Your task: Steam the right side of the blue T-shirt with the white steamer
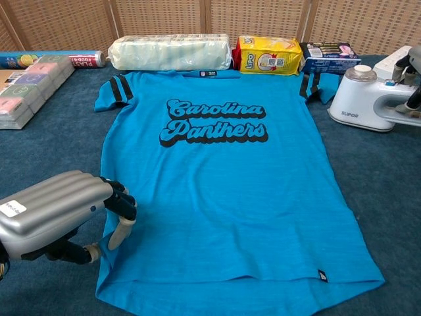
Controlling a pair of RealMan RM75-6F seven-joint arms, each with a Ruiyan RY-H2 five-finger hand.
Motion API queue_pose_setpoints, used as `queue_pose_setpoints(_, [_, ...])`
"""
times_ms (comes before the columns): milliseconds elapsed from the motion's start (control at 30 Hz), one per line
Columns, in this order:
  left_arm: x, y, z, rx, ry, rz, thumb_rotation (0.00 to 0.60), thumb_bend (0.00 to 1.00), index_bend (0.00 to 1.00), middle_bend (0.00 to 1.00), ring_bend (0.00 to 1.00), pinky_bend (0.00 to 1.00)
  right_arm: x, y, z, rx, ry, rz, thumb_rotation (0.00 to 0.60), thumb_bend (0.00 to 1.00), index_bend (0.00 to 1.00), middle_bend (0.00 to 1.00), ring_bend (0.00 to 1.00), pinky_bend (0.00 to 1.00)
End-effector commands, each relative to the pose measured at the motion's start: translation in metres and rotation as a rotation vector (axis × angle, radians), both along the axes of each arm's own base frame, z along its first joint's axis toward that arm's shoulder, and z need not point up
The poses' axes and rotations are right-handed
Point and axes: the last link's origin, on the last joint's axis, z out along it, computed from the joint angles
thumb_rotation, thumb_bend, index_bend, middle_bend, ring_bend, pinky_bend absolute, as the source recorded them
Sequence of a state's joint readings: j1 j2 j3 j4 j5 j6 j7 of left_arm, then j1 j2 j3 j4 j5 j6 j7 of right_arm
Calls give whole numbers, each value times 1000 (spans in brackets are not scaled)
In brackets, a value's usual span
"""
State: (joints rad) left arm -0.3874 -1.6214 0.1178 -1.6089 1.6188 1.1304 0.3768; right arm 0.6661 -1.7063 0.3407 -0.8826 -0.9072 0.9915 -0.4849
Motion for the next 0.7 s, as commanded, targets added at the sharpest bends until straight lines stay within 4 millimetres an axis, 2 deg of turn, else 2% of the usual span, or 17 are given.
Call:
queue_pose_setpoints(33, [0,0,0,1,0,-1,599,469,675,510,357,339,2,1,1,3,2,5,600,230,364,483,511,450])
queue_pose_setpoints(200, [0,-1,1,5,-4,-4,598,469,675,511,356,339,4,3,2,19,7,3,600,222,296,421,439,381])
queue_pose_setpoints(400, [0,-1,3,9,-6,-6,599,468,675,511,357,339,6,6,3,28,3,2,600,222,224,378,401,353])
queue_pose_setpoints(700, [1,-2,4,10,-7,-10,598,469,675,510,356,338,10,9,6,33,-5,13,600,222,201,369,386,341])
